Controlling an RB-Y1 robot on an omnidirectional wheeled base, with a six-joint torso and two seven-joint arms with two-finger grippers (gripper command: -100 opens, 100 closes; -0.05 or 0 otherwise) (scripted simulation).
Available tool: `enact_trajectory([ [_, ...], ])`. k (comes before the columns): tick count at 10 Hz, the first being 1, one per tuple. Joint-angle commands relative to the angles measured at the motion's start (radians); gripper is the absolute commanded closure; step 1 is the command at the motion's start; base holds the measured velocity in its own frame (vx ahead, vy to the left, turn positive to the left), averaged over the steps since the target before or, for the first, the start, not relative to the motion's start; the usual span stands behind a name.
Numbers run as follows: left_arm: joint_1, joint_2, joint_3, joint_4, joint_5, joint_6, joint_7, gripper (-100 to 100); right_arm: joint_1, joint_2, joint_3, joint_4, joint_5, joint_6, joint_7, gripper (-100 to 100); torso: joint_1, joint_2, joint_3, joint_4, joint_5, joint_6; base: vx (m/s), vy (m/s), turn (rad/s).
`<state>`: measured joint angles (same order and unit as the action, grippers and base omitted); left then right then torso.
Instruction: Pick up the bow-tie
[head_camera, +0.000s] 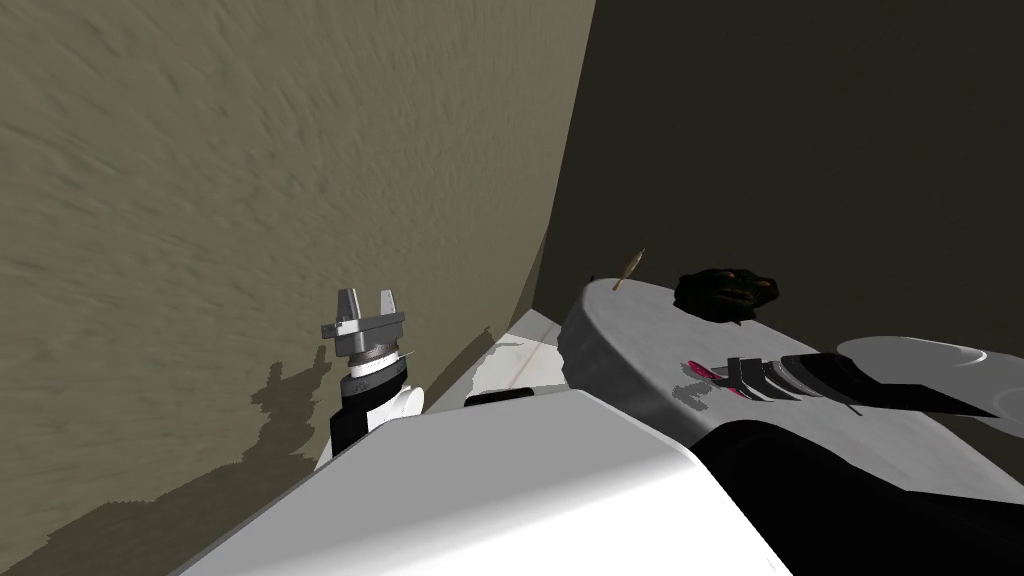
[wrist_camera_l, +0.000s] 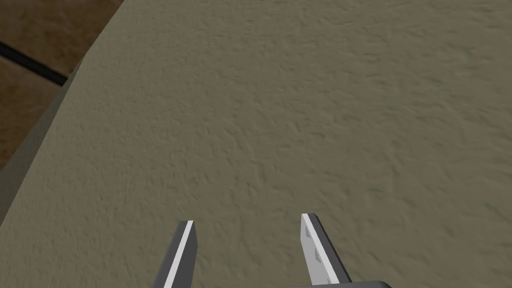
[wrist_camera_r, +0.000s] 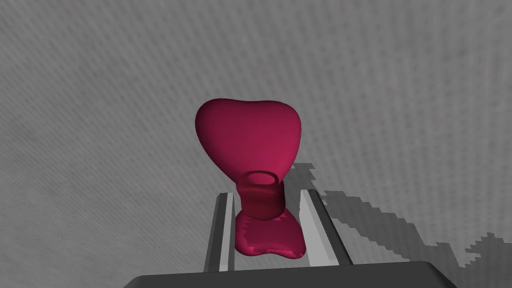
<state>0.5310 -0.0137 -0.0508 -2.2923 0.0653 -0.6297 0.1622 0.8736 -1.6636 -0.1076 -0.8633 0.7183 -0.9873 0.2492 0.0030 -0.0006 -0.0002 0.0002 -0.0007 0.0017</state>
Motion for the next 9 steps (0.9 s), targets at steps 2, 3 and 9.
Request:
enact_trajectory([
  [2,0.000,0.000,0.000,0.000,0.000,0.000,0.000,0,0.000,0.000,0.000,0.000,0.000,0.001,0.000,100,0.000,0.000,0.000,0.000,0.000,0.001,0.000,0.000,0.000],
  [3,0.000,0.000,0.000,0.000,0.000,0.000,0.000,0,0.000,0.000,0.000,0.000,0.000,0.001,0.000,100,0.000,0.000,0.000,0.000,0.000,0.001,0.000,0.000,0.000],
  [9,0.000,0.000,0.000,0.000,0.000,0.000,0.000,0,0.049,-0.045,-0.046,-0.010,-0.014,-0.020,-0.018,0,0.001,0.001,0.001,0.000,0.000,0.001,-0.009,0.009,-0.035],
])
